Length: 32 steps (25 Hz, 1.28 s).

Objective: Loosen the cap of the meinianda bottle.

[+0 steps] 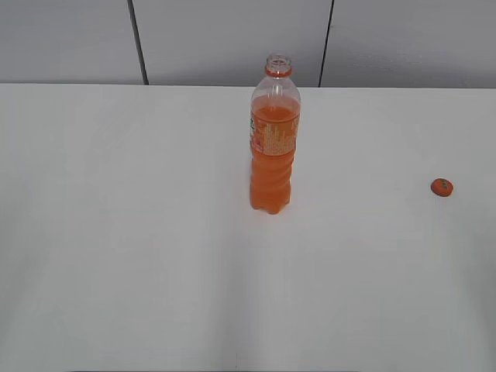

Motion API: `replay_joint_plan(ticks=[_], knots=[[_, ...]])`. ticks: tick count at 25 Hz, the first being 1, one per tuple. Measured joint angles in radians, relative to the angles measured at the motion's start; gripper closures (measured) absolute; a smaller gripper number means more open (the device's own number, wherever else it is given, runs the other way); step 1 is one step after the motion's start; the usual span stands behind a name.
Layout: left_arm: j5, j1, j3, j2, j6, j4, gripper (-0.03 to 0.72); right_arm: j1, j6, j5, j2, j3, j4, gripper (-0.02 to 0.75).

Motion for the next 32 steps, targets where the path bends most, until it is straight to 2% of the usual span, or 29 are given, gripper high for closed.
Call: replay_joint_plan(ticks=[13, 23, 32], knots=[[0.000, 0.000, 0.000, -0.245, 0.000, 0.007, 0.197, 0.000, 0.000, 0.002, -0.220, 0.000, -0.004, 0.155], [0.001, 0.000, 0.000, -0.275, 0.000, 0.014, 0.199, 0.000, 0.000, 0.003, -0.458, 0.000, -0.005, 0.165], [0.001, 0.000, 0.005, -0.291, 0.000, 0.015, 0.199, 0.000, 0.007, 0.004, -0.476, 0.000, -0.005, 0.200]])
